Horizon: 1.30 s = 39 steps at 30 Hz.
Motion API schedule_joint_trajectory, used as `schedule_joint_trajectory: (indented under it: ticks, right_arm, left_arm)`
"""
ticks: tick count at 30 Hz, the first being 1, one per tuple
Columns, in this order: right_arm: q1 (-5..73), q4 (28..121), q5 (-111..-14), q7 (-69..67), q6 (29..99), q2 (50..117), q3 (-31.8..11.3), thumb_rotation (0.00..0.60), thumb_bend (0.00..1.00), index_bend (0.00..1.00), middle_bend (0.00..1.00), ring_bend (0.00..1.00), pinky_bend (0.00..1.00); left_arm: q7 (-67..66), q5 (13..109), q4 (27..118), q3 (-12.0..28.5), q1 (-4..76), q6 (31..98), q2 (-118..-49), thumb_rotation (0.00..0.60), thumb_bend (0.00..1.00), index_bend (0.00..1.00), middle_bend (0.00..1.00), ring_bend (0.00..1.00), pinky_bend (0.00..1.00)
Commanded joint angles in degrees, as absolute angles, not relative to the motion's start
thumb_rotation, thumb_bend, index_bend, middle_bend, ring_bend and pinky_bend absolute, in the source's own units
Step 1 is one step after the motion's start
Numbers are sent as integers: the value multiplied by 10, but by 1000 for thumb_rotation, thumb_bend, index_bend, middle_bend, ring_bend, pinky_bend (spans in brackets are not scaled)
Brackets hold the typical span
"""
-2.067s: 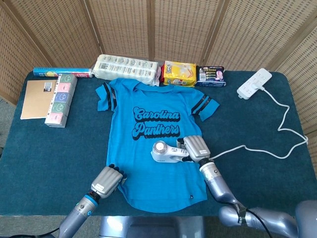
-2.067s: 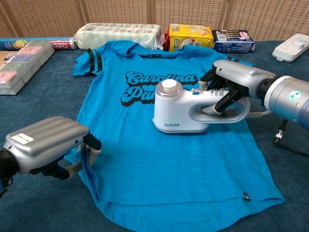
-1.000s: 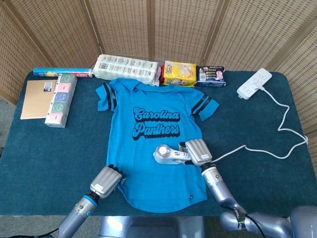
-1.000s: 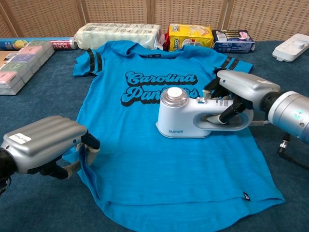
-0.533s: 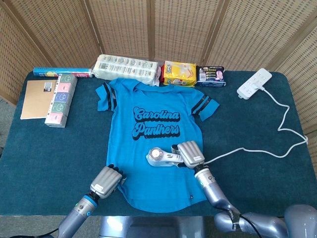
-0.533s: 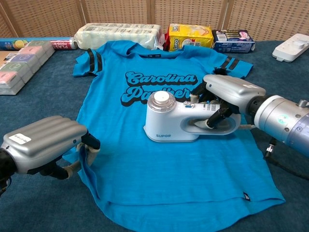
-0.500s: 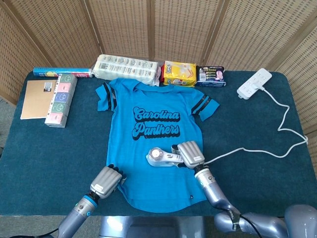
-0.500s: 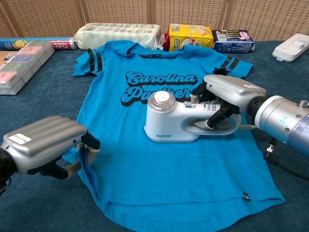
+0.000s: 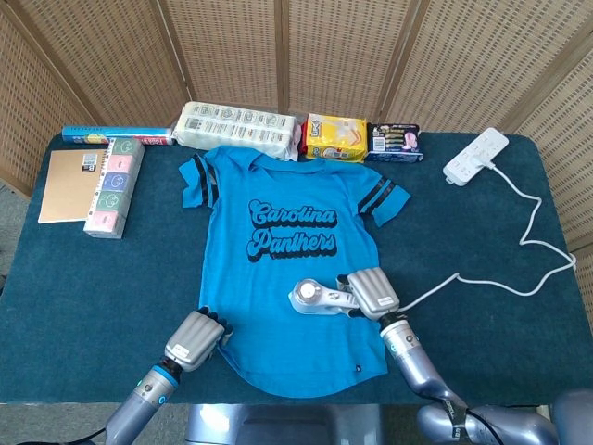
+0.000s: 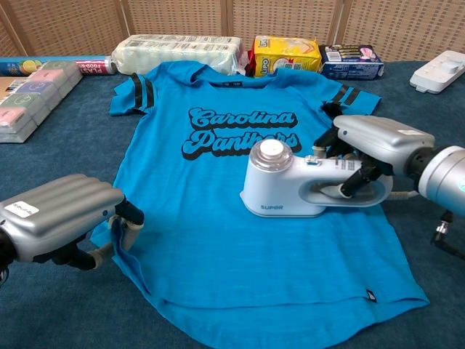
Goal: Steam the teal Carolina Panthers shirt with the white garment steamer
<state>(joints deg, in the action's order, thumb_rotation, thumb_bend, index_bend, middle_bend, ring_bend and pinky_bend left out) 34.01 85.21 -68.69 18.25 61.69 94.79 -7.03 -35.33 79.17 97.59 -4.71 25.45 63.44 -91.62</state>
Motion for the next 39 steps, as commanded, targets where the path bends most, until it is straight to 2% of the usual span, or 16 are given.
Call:
schedule_joint_trajectory:
  ticks: [1, 26, 39]
  right_arm:
    - [340, 851, -687, 182, 616, 948, -71, 600, 366, 685, 745, 835, 839]
    - [395, 831, -663, 239, 570, 1028, -94, 600, 367, 684, 744, 835, 838]
    - [379, 838, -669, 242, 587, 993, -80, 600, 367, 684, 744, 835, 838]
  left_arm:
    - [-354, 792, 976, -47, 255, 634, -917, 600, 488, 630, 622, 484, 366]
    - [-352, 793, 972, -43, 255, 632, -924, 600, 488, 630, 621, 484, 365]
    - [-353, 795, 969, -42, 255, 631, -928, 600, 489, 629, 622, 484, 366]
